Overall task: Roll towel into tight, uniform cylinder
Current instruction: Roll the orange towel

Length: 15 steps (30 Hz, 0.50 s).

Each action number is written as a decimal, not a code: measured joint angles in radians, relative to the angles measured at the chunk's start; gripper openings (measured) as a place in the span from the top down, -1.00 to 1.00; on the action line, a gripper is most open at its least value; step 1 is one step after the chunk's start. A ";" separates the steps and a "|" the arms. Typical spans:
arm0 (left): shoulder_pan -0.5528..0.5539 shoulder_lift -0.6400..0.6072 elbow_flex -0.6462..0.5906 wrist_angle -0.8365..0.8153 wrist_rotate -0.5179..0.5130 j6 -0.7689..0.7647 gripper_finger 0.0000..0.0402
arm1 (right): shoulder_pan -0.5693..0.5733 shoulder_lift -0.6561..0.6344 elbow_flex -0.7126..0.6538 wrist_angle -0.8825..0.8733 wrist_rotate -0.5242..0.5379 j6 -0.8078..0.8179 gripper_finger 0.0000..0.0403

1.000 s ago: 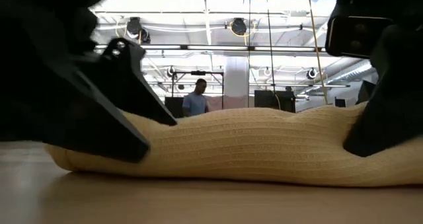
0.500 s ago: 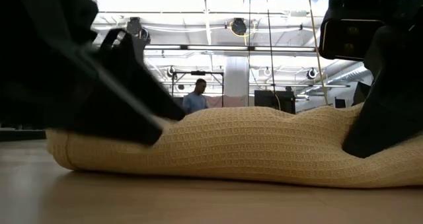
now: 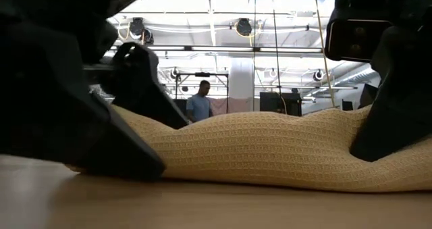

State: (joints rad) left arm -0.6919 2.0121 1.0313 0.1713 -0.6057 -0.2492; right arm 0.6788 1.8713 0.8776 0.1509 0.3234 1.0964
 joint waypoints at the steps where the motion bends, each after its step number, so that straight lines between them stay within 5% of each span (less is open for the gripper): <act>1: 0.000 0.000 -0.001 -0.014 0.000 -0.012 -0.88 | -0.001 0.000 0.000 0.000 -0.003 -0.003 0.64; 8: 0.030 0.002 -0.003 -0.048 0.014 -0.100 -0.78 | -0.002 0.000 0.000 0.002 -0.009 -0.074 0.64; 15: 0.078 0.001 -0.003 -0.049 0.108 -0.136 -0.12 | 0.014 -0.010 -0.001 -0.002 -0.015 -0.245 0.53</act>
State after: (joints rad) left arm -0.6135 2.0129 1.0286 0.1227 -0.4977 -0.3855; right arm 0.6924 1.8612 0.8762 0.1486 0.3080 0.8515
